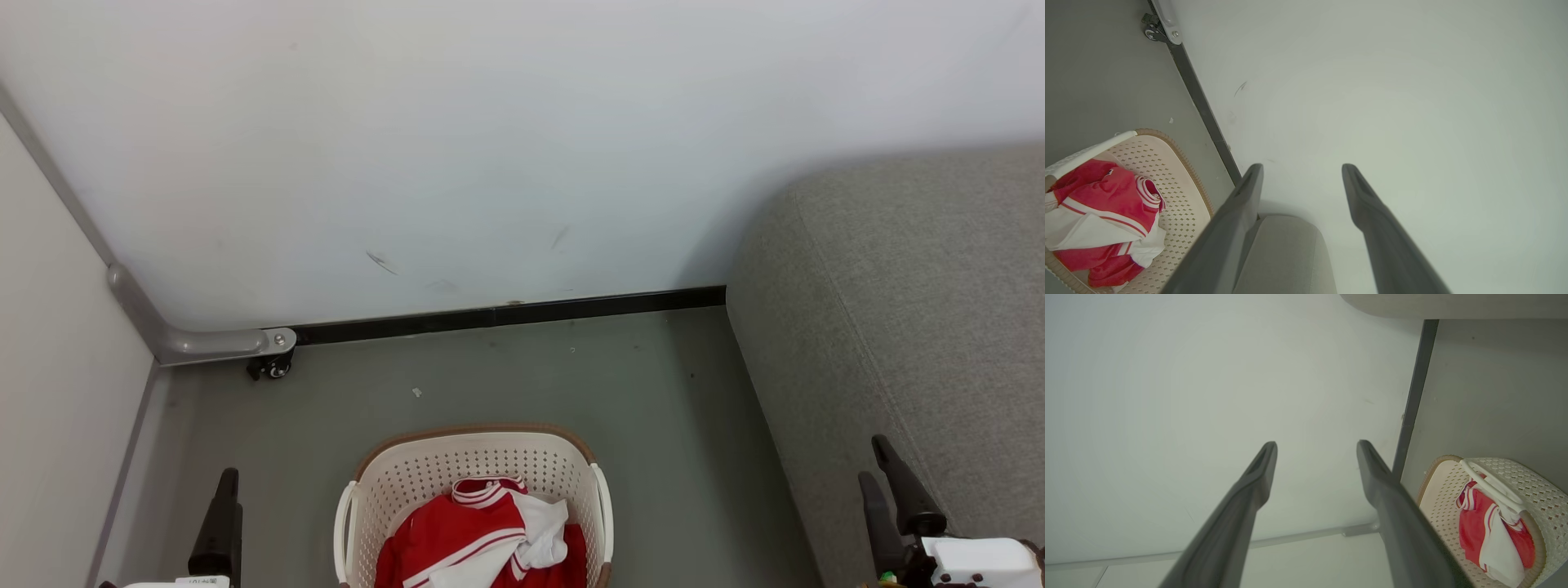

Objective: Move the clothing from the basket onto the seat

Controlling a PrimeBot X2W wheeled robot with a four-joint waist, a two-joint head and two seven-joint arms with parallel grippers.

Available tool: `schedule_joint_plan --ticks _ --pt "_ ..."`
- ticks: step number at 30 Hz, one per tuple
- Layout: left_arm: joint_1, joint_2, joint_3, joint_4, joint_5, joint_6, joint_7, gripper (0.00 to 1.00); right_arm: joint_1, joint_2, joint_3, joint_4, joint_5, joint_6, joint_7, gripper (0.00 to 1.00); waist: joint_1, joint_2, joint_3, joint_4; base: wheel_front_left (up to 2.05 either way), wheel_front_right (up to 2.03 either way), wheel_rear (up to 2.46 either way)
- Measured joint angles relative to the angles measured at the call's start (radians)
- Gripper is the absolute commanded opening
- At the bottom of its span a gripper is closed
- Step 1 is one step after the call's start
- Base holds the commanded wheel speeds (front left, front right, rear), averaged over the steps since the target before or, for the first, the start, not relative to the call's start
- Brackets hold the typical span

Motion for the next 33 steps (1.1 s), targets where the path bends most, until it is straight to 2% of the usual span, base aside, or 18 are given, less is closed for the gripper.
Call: schedule_joint_plan --ticks 12,19,28,33 --pt "-0.001 0.001 0.022 -0.033 0.074 0.000 -0.036 1.00 0.000 -0.001 -0.031 -0.038 -0.118 0.000 -0.037 1.00 0.0088 0.0000 -0.024 0.000 0.00 0.00 0.00" --pt "-0.001 0.002 0.073 -0.073 0.193 0.000 -0.064 1.00 -0.015 -0.002 -0.028 -0.102 -0.239 0.000 -0.067 1.00 0.0147 0.0001 -0.049 0.001 0.00 0.00 0.00" --pt "-0.001 0.000 0.114 -0.113 0.348 0.000 -0.098 1.00 -0.005 -0.010 0.008 -0.140 -0.384 0.000 -0.097 1.00 0.0155 0.0001 -0.072 0.005 0.00 0.00 0.00" --pt "-0.001 0.002 0.112 -0.142 0.411 0.000 -0.115 1.00 0.010 -0.009 0.005 -0.157 -0.470 0.000 -0.115 1.00 0.0120 0.0000 -0.080 0.008 0.00 0.00 0.00"
